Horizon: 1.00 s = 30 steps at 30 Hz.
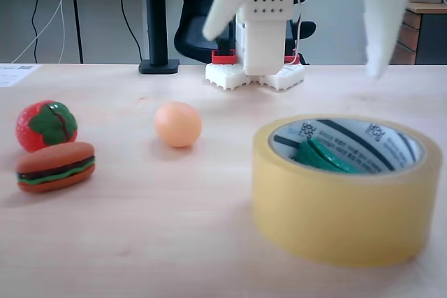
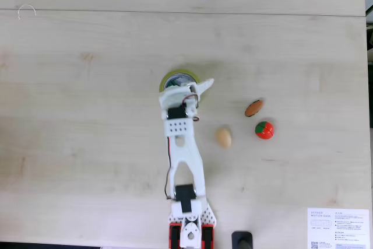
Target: Grasp a cucumber and put it in the hole.
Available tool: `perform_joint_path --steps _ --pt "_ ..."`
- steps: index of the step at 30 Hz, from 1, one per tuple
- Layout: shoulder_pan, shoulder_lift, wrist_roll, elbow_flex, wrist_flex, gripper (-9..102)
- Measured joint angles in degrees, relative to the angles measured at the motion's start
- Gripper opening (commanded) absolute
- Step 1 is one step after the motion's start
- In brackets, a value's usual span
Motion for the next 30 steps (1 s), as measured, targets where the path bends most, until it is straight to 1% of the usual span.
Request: perform_joint_path --steps 6,14,20,22,25,28,30 --pt "2.72 11.60 0.00 9.76 0.00 42" --pt "9.67 34.01 0.00 30.15 0.00 37" --pt "14.15 52.12 0.00 43.24 1.23 30" --pt "15.38 59.15 0.00 47.90 2.64 27" --pt "17.14 70.31 0.00 55.20 4.04 19" --pt "20.04 84.11 0.00 62.75 7.56 17" --pt "22.06 92.46 0.00 65.92 11.69 16"
